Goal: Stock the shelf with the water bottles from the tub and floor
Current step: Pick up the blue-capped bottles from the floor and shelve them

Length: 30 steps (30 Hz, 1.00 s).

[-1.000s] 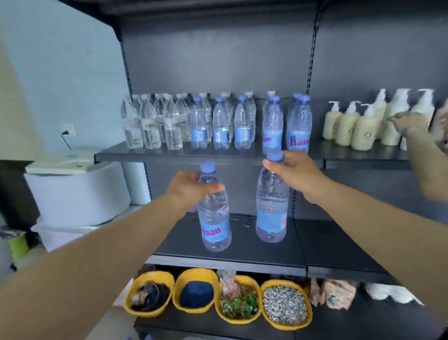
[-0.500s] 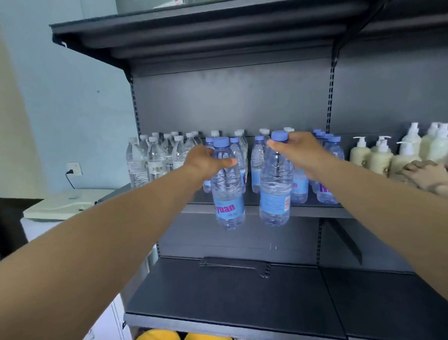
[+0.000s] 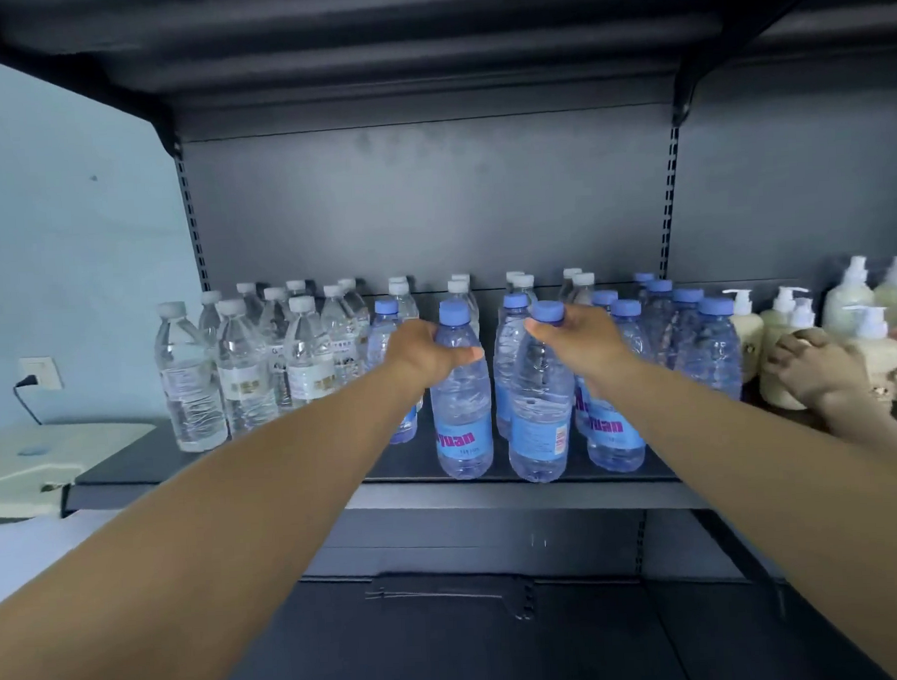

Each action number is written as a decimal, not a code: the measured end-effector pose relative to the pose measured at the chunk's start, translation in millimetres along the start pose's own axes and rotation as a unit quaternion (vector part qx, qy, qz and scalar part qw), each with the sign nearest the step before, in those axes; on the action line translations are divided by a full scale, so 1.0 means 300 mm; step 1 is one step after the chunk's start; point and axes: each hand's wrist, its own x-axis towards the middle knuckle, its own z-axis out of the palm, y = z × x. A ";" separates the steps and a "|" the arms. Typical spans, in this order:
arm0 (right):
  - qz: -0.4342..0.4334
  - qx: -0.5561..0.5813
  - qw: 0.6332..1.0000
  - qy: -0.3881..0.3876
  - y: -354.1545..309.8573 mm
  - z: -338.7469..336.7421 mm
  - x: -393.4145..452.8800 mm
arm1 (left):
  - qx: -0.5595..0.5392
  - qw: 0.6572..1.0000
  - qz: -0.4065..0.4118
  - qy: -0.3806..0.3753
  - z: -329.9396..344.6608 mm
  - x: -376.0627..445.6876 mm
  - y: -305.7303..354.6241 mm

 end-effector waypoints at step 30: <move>-0.024 -0.039 0.999 0.023 0.084 0.117 0.097 | 0.058 0.997 0.007 -0.045 -0.007 0.169 -0.042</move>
